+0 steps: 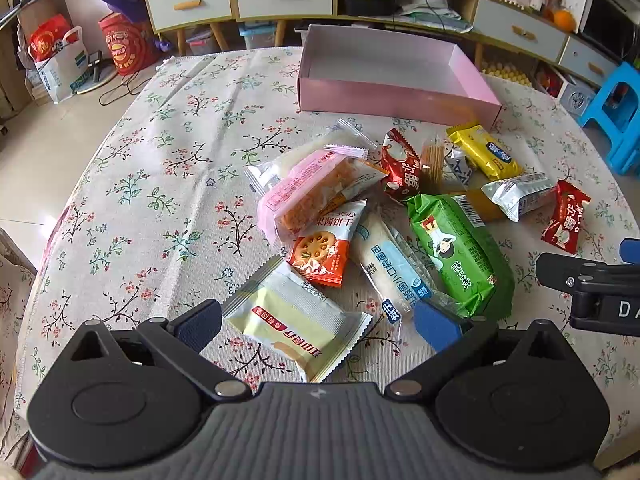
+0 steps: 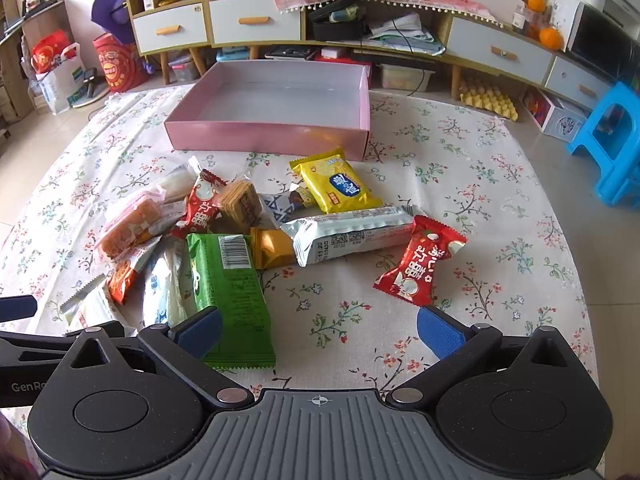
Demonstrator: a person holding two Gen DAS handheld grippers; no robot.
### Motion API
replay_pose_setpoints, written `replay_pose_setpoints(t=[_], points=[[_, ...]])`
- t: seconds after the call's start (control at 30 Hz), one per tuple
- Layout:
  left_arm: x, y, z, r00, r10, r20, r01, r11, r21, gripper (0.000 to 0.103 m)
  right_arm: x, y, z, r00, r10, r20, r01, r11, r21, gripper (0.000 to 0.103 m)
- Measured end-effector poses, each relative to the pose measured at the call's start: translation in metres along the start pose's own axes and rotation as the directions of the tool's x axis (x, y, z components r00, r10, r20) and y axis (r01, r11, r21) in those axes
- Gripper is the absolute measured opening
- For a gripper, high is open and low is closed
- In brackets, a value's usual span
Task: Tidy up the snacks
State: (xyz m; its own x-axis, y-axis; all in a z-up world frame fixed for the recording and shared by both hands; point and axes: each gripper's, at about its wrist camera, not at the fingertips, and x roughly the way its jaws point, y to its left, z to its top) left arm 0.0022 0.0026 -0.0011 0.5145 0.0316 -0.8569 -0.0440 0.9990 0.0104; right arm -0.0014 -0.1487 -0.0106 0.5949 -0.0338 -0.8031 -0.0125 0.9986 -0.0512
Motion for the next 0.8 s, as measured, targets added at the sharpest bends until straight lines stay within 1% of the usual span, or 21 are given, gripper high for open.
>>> replay_pose_setpoints(t=[0.8], points=[[-0.0012, -0.0002, -0.0007, 1.000, 0.004, 0.005, -0.004, 1.000, 0.004, 0.103, 0.0011, 0.0013, -0.0004, 1.000, -0.003, -0.003, 0.003, 1.000, -0.004, 0.103]])
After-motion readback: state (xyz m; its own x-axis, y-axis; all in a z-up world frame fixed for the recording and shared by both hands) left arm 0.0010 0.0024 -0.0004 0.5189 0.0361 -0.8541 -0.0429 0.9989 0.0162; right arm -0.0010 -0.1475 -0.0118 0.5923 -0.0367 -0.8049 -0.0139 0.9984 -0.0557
